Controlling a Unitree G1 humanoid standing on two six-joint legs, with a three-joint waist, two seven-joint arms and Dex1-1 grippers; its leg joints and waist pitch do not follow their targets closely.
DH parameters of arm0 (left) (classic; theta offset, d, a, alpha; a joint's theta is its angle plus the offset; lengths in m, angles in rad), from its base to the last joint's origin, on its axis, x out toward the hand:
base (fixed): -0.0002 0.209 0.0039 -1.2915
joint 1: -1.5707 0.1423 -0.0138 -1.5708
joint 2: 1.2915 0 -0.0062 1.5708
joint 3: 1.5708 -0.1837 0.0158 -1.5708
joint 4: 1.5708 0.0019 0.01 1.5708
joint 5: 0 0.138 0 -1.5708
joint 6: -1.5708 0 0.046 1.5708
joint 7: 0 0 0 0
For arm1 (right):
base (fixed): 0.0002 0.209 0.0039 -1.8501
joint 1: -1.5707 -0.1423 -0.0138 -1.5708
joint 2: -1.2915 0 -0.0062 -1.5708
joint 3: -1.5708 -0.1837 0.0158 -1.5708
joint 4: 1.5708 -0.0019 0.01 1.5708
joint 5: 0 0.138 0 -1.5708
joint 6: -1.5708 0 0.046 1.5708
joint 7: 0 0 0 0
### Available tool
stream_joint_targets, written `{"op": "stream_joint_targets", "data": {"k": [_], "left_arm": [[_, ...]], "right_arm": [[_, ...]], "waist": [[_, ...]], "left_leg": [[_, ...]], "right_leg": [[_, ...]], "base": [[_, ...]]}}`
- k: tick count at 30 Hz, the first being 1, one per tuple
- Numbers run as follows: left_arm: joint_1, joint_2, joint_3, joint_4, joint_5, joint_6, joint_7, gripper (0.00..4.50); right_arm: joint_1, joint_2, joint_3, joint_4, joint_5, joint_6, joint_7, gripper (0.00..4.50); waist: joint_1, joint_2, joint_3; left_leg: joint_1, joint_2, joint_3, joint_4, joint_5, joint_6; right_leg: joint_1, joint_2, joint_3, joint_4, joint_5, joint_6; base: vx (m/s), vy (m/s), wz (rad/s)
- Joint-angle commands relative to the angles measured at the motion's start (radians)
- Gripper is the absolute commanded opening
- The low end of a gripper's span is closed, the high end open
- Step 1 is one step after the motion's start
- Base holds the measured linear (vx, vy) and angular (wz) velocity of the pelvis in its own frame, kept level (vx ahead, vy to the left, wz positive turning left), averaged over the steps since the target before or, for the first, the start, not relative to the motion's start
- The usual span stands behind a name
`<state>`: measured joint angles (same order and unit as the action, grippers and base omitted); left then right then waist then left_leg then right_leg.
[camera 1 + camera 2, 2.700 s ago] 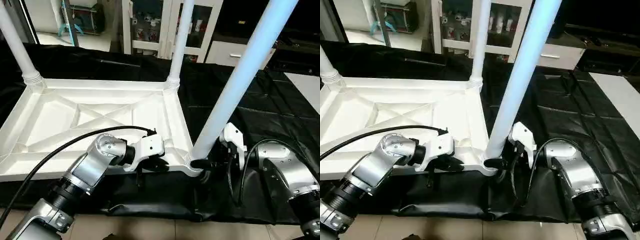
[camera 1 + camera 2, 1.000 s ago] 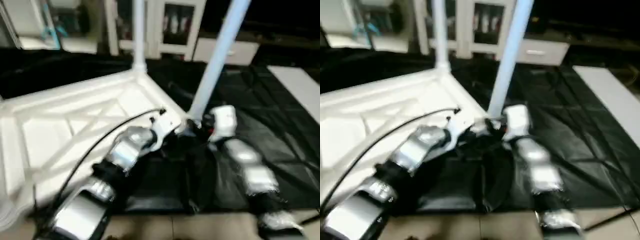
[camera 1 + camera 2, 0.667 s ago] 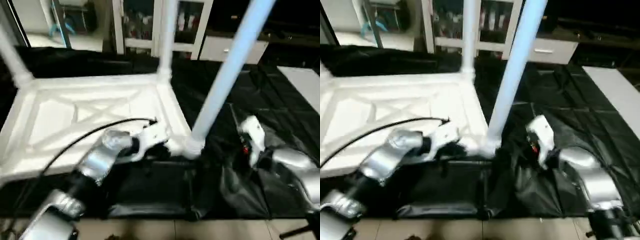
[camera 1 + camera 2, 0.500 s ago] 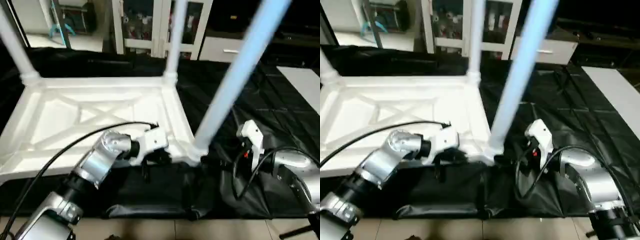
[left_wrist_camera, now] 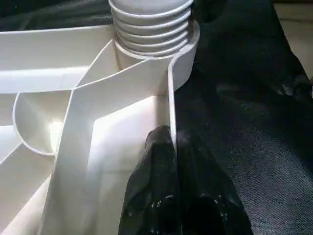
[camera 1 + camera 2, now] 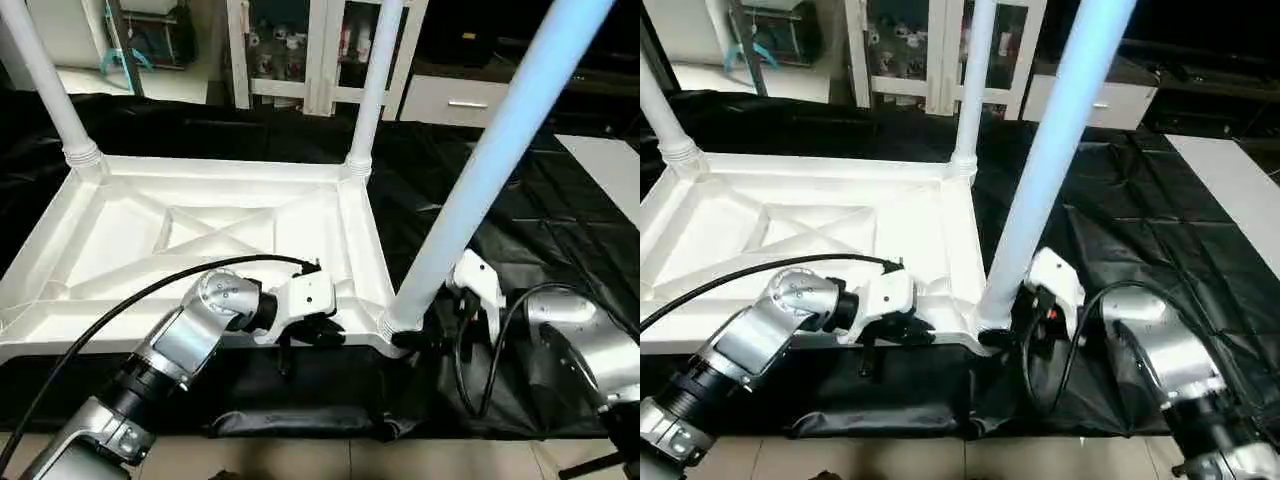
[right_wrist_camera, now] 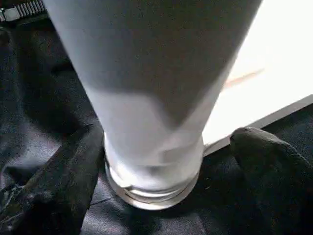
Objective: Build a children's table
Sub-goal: Rotate leg to tighten
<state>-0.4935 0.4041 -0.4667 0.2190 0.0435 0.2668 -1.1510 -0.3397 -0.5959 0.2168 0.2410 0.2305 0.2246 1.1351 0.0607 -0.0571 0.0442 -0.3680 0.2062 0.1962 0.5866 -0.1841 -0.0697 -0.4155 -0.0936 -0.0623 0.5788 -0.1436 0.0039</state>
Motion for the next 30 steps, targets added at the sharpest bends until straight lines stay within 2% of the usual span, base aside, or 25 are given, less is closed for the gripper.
{"op": "stream_joint_targets", "data": {"k": [1, 5, 11, 19, 23, 29, 30], "left_arm": [[0.016, -0.001, -0.039, -0.015, 0.012, 0.01, -0.024, 0.0], [0.019, 0.003, -0.042, -0.02, 0.01, 0.017, -0.025, 0.0], [0.023, 0.005, -0.045, -0.024, 0.011, 0.022, -0.025, 0.0], [0.025, 0.006, -0.047, -0.031, 0.009, 0.03, -0.024, 0.0], [0.028, 0.008, -0.048, -0.034, 0.009, 0.033, -0.026, 0.0], [0.03, 0.012, -0.051, -0.032, 0.01, 0.037, -0.029, 0.0], [0.031, 0.012, -0.052, -0.03, 0.011, 0.038, -0.028, 0.0]], "right_arm": [[-0.015, 0.0, 0.01, 0.015, -0.016, -0.02, 0.007, 4.41], [-0.035, 0.015, 0.02, 0.062, -0.02, -0.046, 0.04, 4.24], [-0.039, 0.028, 0.027, 0.093, -0.017, -0.068, 0.07, 3.77], [-0.041, 0.037, 0.028, 0.13, -0.021, -0.093, 0.099, 2.95], [-0.041, 0.038, 0.026, 0.134, -0.023, -0.1, 0.102, 2.74], [-0.038, 0.041, 0.03, 0.143, -0.026, -0.114, 0.109, 2.69], [-0.033, 0.043, 0.032, 0.145, -0.029, -0.116, 0.107, 2.69]], "waist": [[0.0, -0.005, -0.061], [-0.001, -0.004, -0.06], [-0.001, -0.004, -0.063], [-0.001, -0.005, -0.063], [-0.001, -0.005, -0.064], [-0.001, -0.006, -0.063], [-0.001, -0.009, -0.063]], "left_leg": [[0.012, 0.029, -0.009, -0.069, -0.227, 0.037], [0.014, 0.03, -0.009, -0.069, -0.236, 0.037], [0.014, 0.03, -0.008, -0.067, -0.225, 0.042], [0.015, 0.029, -0.008, -0.066, -0.224, 0.043], [0.015, 0.029, -0.008, -0.065, -0.222, 0.043], [0.014, 0.028, -0.008, -0.064, -0.226, 0.045], [0.013, 0.028, -0.008, -0.064, -0.231, 0.043]], "right_leg": [[0.045, -0.043, 0.035, -0.05, -0.246, -0.21], [0.045, -0.043, 0.035, -0.051, -0.259, -0.211], [0.047, -0.042, 0.035, -0.047, -0.228, -0.222], [0.047, -0.041, 0.035, -0.047, -0.232, -0.224], [0.048, -0.041, 0.035, -0.045, -0.226, -0.226], [0.047, -0.041, 0.035, -0.046, -0.237, -0.224], [0.047, -0.041, 0.035, -0.047, -0.247, -0.22]], "base": [[0.0, 0.0, 0.0], [0.0, 0.0, 0.0], [0.0, 0.0, 0.0], [0.0, 0.0, 0.0], [0.0, 0.0, 0.0], [0.0, 0.0, 0.0], [0.0, 0.0, 0.0]]}}
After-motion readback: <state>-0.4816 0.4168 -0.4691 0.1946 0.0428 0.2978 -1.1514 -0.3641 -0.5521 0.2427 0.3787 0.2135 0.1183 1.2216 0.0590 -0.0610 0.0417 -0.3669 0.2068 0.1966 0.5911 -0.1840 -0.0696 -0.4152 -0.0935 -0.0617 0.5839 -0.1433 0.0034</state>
